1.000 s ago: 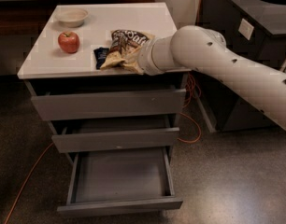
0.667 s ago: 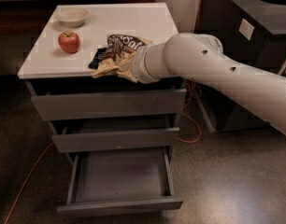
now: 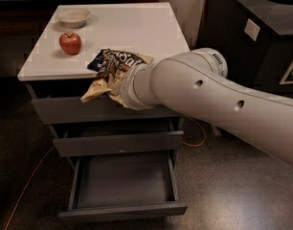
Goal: Place brown chip bag into bottom drawer
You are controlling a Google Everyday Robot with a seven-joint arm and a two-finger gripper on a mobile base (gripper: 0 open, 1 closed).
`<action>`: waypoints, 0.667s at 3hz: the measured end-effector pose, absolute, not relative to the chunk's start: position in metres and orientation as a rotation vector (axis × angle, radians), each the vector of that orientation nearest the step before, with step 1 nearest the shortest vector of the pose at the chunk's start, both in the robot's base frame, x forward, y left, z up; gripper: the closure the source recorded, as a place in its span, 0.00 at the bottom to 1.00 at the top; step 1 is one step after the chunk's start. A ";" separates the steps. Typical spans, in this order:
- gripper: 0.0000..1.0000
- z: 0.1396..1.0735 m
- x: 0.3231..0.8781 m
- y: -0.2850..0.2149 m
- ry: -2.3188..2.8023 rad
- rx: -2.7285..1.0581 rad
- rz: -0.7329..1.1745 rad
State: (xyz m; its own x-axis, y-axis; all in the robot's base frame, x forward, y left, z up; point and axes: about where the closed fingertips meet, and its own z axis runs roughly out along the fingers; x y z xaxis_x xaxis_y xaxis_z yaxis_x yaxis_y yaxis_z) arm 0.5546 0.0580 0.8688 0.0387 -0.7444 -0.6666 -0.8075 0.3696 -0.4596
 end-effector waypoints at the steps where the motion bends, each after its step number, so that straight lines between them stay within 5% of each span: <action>1: 1.00 0.866 0.516 0.076 1.728 -1.425 0.106; 2: 1.00 0.865 0.497 0.085 1.719 -1.460 0.137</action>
Offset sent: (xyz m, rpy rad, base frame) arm -0.0801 0.0338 -0.0091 -0.0215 0.0838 0.0996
